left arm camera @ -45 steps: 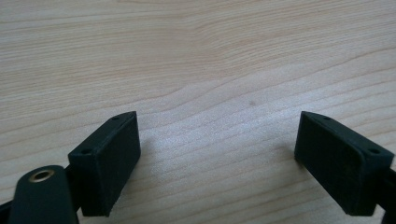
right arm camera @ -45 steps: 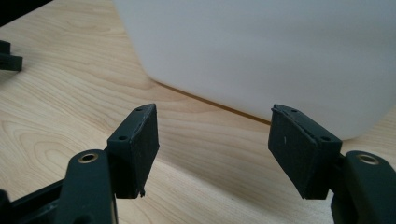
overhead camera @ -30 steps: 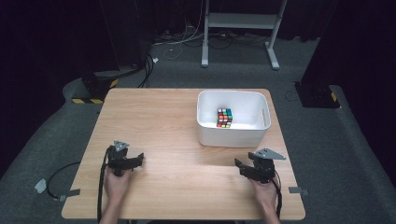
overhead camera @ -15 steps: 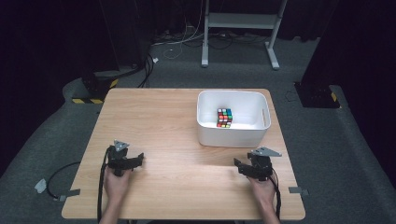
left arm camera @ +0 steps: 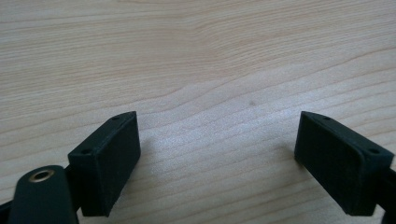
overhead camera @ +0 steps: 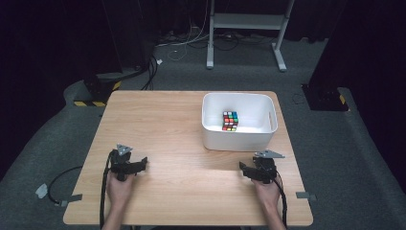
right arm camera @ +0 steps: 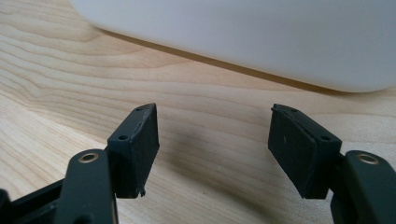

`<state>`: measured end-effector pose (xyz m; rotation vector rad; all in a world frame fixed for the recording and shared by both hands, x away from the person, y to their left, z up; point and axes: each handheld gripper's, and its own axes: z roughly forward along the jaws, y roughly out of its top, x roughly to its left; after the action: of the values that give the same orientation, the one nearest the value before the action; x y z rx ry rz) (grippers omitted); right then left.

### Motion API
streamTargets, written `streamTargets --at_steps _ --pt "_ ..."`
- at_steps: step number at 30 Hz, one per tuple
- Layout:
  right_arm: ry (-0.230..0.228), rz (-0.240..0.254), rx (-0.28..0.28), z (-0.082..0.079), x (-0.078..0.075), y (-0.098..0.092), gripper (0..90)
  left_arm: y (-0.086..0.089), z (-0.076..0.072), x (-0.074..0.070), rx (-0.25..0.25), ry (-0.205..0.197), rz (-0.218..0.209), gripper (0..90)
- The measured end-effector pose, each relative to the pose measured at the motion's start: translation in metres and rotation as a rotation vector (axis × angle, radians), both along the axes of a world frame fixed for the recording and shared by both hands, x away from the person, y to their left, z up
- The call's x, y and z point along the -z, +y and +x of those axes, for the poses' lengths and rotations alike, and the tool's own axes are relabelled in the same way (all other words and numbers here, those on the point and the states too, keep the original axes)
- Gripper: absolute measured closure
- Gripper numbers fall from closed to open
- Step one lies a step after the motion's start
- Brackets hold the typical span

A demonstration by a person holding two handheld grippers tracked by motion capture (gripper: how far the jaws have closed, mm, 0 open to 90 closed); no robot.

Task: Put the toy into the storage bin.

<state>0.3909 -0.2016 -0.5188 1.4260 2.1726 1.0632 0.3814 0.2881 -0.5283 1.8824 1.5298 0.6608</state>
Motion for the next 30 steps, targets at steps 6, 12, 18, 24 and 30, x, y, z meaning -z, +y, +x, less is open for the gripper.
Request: streamTargets --at_steps 6,12,18,24,30 --pt "0.005 -0.009 0.007 0.0027 0.0026 -0.0002 33.6 0.0 0.0 0.0 0.0 0.0 0.0 14.5" --pt "-0.001 -0.03 0.01 0.0038 0.0027 -0.0008 33.6 0.0 0.0 0.0 0.0 0.0 0.0 14.5" --pt "-0.018 -0.072 0.014 0.004 0.0038 0.0013 32.6 0.0 0.0 0.0 0.0 0.0 0.0 14.5" --pt "-0.038 -0.13 0.008 0.0035 0.0048 0.006 31.2 0.0 0.0 0.0 0.0 0.0 0.0 14.5" --pt "-0.035 -0.134 0.019 0.0037 0.0049 0.0061 28.6 0.0 0.0 0.0 0.0 0.0 0.0 14.5"
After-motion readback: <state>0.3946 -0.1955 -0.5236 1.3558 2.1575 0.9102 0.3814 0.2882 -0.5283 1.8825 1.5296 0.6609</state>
